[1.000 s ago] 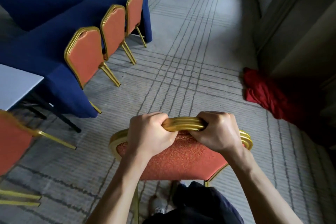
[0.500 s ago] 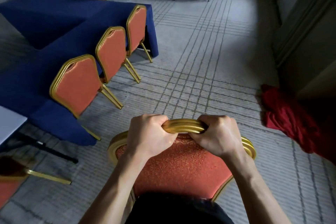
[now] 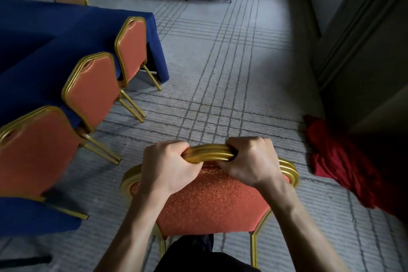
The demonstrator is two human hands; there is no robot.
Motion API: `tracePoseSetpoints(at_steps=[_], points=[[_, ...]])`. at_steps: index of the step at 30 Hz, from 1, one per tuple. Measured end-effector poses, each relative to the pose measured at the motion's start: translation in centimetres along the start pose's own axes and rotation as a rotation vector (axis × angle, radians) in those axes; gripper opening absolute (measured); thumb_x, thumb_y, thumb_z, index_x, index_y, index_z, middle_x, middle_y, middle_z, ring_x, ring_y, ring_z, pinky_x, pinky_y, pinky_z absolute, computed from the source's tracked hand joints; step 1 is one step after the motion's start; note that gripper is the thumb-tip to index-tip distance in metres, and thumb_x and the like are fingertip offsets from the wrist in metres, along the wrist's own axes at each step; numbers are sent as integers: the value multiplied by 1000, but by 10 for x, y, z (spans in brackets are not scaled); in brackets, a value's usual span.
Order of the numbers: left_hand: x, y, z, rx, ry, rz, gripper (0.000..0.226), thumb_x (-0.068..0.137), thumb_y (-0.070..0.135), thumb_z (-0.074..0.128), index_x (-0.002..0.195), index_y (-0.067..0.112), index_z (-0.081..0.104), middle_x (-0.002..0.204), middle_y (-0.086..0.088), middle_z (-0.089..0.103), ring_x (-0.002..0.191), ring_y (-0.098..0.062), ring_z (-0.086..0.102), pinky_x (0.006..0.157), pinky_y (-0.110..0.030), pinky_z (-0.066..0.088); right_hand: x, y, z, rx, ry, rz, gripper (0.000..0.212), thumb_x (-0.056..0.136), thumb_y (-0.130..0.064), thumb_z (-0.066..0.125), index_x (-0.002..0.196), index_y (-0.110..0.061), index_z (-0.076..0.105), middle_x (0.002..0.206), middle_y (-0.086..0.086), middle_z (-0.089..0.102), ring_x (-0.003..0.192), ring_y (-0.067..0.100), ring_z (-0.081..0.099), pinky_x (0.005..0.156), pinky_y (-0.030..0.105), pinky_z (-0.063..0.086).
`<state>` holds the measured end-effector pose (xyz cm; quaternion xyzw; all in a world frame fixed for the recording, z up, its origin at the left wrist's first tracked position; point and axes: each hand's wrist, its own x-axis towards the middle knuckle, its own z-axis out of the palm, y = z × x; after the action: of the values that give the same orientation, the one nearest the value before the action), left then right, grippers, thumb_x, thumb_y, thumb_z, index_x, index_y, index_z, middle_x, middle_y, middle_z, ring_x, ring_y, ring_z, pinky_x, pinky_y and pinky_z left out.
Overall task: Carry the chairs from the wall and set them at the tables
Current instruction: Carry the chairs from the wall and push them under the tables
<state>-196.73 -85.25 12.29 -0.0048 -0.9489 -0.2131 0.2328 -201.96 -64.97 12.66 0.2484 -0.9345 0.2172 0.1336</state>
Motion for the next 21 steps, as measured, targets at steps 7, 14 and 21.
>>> tracePoseSetpoints(at_steps=[7,14,21], points=[[173,-41,65,-45,-35,58,45,66,40,75,52,16,39,48,-4,52,46,-28,51,45,-33,38,150,65,20,-2,3,103,42,73,-67,51,59,-28,42,55,-5,56,55,22,56,57,26,32],[313,-52,114,-69,-29,103,49,61,28,80,54,22,32,48,-1,49,44,-21,45,48,-27,28,282,131,25,-13,32,97,40,73,-61,54,59,-24,45,54,-9,49,53,21,56,55,26,33],[465,-59,210,-38,-35,117,49,64,33,80,53,20,34,48,7,38,45,-20,44,48,-29,31,416,248,57,-27,32,79,43,75,-65,53,62,-26,43,55,-9,49,58,23,58,59,28,34]])
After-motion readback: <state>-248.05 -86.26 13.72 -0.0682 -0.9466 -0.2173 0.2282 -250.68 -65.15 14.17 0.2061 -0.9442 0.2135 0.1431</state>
